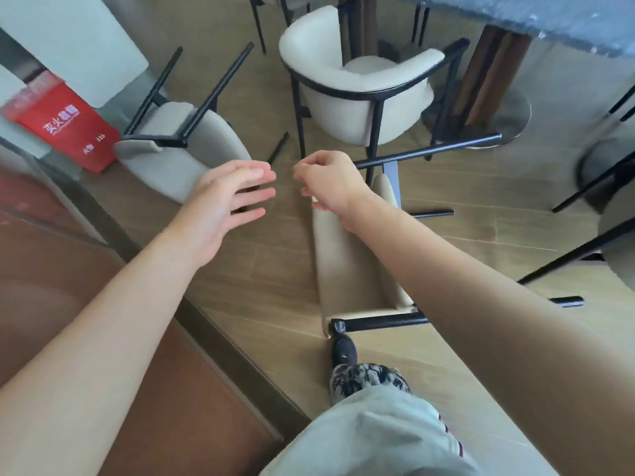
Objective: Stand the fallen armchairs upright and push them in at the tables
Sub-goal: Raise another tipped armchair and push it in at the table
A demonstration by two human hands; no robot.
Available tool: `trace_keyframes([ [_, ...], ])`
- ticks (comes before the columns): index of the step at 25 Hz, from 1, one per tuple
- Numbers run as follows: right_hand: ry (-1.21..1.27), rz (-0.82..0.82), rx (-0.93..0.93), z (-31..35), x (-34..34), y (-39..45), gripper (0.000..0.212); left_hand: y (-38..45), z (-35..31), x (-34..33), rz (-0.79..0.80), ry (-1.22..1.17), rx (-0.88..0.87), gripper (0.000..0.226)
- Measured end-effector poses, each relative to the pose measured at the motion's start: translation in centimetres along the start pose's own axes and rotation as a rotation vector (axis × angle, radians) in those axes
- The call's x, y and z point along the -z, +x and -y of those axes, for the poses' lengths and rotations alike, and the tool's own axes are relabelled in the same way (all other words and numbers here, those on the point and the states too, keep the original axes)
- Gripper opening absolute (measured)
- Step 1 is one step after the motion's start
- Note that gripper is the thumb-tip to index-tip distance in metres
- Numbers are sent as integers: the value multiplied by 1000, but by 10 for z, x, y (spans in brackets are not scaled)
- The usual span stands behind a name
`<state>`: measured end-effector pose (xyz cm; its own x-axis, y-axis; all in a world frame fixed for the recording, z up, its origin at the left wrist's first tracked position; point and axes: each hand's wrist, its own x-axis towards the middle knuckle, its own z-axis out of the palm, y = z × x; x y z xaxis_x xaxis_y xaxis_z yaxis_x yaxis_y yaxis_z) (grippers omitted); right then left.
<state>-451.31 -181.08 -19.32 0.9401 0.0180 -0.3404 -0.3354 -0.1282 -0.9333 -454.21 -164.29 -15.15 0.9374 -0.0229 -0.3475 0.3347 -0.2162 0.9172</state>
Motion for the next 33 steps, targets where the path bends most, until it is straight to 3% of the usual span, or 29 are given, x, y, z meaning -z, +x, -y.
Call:
trace_keyframes([
  [10, 162, -192, 1, 33, 13, 94, 12, 127, -67, -9, 202, 191, -63, 20],
  [23, 217, -575, -159, -15, 60, 91, 14, 188, -41, -89, 570, 44, 125, 20],
  [33, 426, -1030, -343, -47, -23, 89, 20, 237, -16, -83, 968, 294, 226, 21],
])
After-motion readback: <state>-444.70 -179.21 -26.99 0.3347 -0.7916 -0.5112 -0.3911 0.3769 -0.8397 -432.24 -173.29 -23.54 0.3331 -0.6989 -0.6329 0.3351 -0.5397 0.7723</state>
